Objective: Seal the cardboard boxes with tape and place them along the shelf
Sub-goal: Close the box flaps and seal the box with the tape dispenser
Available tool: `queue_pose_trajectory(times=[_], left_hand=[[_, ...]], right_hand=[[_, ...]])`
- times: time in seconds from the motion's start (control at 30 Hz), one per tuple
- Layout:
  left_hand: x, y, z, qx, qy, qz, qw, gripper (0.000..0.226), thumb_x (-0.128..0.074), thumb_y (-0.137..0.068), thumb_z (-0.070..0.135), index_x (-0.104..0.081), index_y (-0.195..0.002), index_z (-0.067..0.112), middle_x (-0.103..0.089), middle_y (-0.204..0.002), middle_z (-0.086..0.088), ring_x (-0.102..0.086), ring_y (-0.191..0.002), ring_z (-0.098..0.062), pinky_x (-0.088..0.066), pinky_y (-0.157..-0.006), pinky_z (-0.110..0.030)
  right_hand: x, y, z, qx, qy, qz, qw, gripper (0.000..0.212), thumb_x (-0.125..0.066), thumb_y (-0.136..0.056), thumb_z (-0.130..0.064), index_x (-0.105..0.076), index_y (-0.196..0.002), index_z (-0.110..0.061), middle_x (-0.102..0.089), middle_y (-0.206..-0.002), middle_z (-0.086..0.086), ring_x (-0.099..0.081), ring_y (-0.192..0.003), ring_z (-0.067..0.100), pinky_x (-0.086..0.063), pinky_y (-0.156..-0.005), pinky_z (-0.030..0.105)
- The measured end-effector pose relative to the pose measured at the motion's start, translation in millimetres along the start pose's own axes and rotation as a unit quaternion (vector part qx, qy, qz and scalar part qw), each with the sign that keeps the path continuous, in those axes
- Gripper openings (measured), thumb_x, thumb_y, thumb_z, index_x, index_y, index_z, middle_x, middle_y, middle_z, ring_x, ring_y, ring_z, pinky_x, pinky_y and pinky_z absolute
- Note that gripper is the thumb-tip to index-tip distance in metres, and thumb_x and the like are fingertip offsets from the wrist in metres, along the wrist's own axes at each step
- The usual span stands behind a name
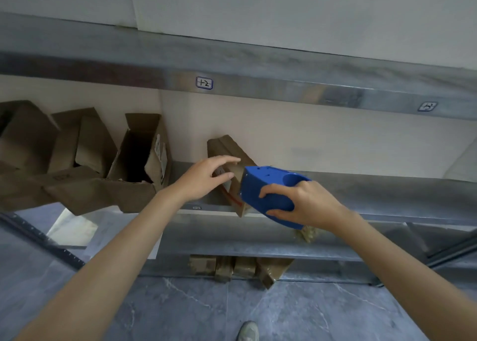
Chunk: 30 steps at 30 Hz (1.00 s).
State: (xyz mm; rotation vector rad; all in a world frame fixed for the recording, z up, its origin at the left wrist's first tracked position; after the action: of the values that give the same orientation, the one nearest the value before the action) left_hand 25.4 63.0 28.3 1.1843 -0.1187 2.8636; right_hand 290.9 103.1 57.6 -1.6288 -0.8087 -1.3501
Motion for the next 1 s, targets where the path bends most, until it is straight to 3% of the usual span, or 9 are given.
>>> queue_pose_trajectory(times=[0.17, 0.33, 0.5, 0.63, 0.77, 0.9, 1.0], left_hand=[[-8.0, 11.5, 3.1, -0.019, 0.040, -0.036, 0.998, 0.042, -0.059, -0.098, 0.016, -0.056, -0.136, 0.033, -0.057, -0.133, 0.016, -0.048, -0.126, -0.004, -0.041, -0.109, -0.038], [-10.9, 18.5, 6.8, -0.027, 0.071, -0.048, 0.996, 0.037, -0.057, -0.098, 0.008, -0.062, -0.130, 0.025, -0.064, -0.125, 0.008, -0.056, -0.118, -0.007, -0.047, -0.104, -0.043], [-12.6, 17.1, 8.3, -0.030, 0.104, -0.008, 0.994, 0.026, -0.061, -0.095, 0.003, -0.068, -0.112, 0.021, -0.068, -0.110, 0.010, -0.062, -0.106, -0.004, -0.052, -0.098, -0.034], [-16.2, 13.8, 6.5, -0.023, 0.113, 0.012, 0.993, 0.018, -0.063, -0.093, 0.003, -0.068, -0.098, 0.020, -0.068, -0.098, 0.009, -0.064, -0.094, -0.004, -0.055, -0.089, -0.029], [-25.3, 7.7, 8.7, -0.008, 0.104, 0.043, 0.994, 0.021, -0.061, -0.094, 0.003, -0.065, -0.091, 0.023, -0.066, -0.095, 0.009, -0.062, -0.092, -0.003, -0.051, -0.084, -0.023], [-31.8, 3.4, 6.3, 0.016, 0.107, 0.046, 0.993, 0.011, -0.059, -0.096, 0.003, -0.064, -0.095, 0.013, -0.067, -0.096, 0.001, -0.064, -0.091, -0.010, -0.053, -0.083, -0.025], [-35.7, 1.2, 3.7, 0.027, 0.099, 0.052, 0.993, 0.008, -0.059, -0.096, 0.006, -0.064, -0.095, 0.012, -0.066, -0.096, 0.001, -0.063, -0.089, -0.006, -0.050, -0.079, -0.018]], right_hand=[[-0.6, 5.9, -18.4, 0.024, -0.003, -0.021, 0.999, 0.033, -0.050, -0.091, -0.049, -0.055, -0.122, -0.038, -0.061, -0.063, -0.003, -0.048, -0.047, 0.017, -0.048, -0.050, 0.032], [1.8, 6.8, -27.1, 0.059, -0.016, 0.018, 0.998, 0.030, -0.065, -0.087, -0.040, -0.059, -0.115, -0.034, -0.056, -0.056, -0.004, -0.045, -0.042, 0.017, -0.046, -0.043, 0.029], [1.2, 3.9, -26.5, 0.085, -0.010, 0.011, 0.996, 0.031, -0.057, -0.090, -0.043, -0.050, -0.120, -0.036, -0.064, -0.063, -0.003, -0.052, -0.047, 0.018, -0.049, -0.045, 0.031], [2.0, 4.0, -23.0, 0.090, -0.014, 0.005, 0.996, 0.037, -0.068, -0.087, -0.039, -0.050, -0.120, -0.036, -0.062, -0.062, -0.004, -0.050, -0.045, 0.017, -0.048, -0.044, 0.030], [2.5, 1.5, -17.2, 0.074, -0.013, -0.010, 0.997, 0.034, -0.067, -0.088, -0.039, -0.056, -0.120, -0.034, -0.062, -0.061, -0.003, -0.045, -0.045, 0.018, -0.048, -0.045, 0.031], [3.9, -1.9, -11.6, 0.037, 0.006, -0.060, 0.997, 0.033, -0.059, -0.092, -0.045, -0.058, -0.124, -0.036, -0.052, -0.059, -0.005, -0.041, -0.048, 0.015, -0.045, -0.051, 0.031], [4.3, -3.0, -7.2, 0.038, 0.013, -0.081, 0.996, 0.034, -0.057, -0.094, -0.046, -0.053, -0.127, -0.040, -0.039, -0.059, -0.011, -0.039, -0.049, 0.013, -0.039, -0.052, 0.027]])
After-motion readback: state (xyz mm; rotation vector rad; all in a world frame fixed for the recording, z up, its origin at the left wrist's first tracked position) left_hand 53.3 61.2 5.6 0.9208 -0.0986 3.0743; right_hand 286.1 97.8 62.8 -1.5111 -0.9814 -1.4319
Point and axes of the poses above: each hand's wrist, its own y-axis away from the middle knuckle, its own x-axis out of the back of the hand, z = x × y, the point moved 1 cm from there along -y, towards the middle knuckle
